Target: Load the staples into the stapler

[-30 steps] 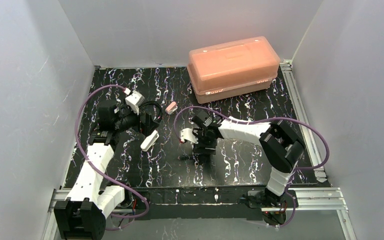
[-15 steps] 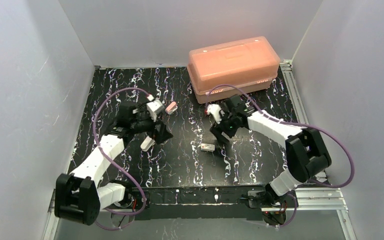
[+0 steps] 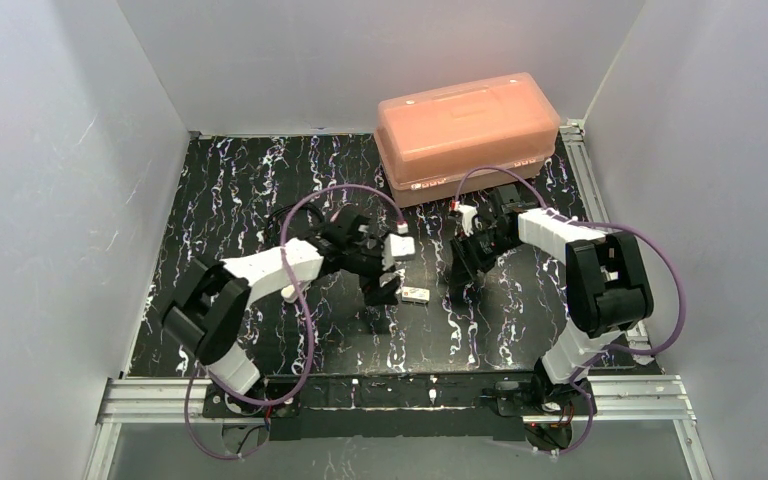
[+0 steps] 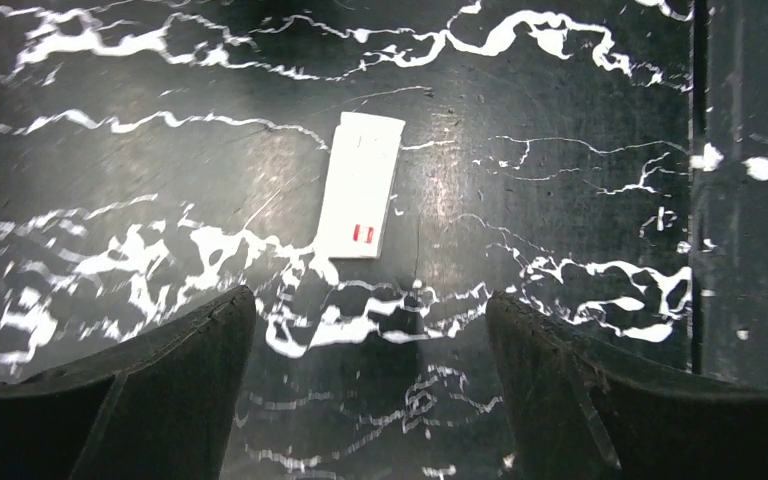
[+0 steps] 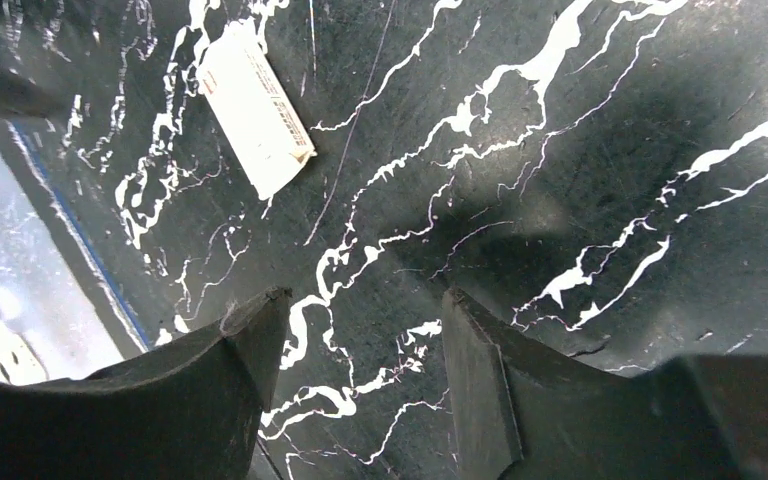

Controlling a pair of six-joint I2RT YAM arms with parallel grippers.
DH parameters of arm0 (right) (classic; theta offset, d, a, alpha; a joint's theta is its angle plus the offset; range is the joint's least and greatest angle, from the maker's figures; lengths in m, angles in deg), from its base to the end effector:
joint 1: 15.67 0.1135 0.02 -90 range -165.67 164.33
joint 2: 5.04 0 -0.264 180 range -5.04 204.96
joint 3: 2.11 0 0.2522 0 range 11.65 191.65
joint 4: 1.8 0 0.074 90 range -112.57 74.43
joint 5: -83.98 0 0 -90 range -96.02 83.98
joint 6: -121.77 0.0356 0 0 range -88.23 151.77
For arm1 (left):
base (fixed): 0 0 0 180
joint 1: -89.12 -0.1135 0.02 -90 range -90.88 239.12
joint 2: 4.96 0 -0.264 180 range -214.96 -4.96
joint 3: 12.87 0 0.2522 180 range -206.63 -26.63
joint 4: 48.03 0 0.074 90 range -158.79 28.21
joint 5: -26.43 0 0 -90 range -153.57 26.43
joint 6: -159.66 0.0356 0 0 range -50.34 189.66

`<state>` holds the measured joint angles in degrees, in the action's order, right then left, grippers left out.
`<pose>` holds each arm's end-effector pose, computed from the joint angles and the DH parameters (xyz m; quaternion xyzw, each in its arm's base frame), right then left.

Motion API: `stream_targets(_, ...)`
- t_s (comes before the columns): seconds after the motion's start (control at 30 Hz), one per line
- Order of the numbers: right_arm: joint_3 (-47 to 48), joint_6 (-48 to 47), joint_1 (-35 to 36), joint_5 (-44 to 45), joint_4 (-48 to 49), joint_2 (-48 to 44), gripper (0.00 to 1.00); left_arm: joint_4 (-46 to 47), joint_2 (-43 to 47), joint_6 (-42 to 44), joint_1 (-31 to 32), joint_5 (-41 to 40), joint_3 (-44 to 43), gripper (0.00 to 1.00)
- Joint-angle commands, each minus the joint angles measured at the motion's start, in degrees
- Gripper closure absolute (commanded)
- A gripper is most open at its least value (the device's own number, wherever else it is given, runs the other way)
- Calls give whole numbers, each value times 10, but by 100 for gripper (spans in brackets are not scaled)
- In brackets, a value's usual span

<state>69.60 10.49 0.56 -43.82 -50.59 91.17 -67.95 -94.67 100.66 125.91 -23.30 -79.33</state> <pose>0.2891 0.1069 0.1735 -0.3455 0.8712 0.3141 0.1515 0.2458 -0.2126 0.2087 0.5940 0.6389 -0.3343 0.3567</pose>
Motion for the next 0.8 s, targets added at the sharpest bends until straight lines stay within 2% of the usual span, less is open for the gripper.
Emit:
stream_targets(0.0,0,5,-11,-76,-8,2,36,1,-52,68,39,-29,-44,18)
stream_targets(0.2,-43,27,-13,-94,34,-16,37,5,-125,93,62,-48,-88,23)
stream_targets(0.33,-61,43,-13,-117,56,-15,39,-6,-150,104,73,-50,-106,38)
stream_targets(0.43,-66,50,-13,-127,66,-11,41,-2,-153,109,79,-57,-97,44)
stream_targets(0.63,-78,80,-14,-140,101,-2,44,40,-152,95,83,-68,-58,47)
stream_targets(0.77,-94,123,-14,-136,155,-1,46,90,-149,57,84,-91,-34,58)
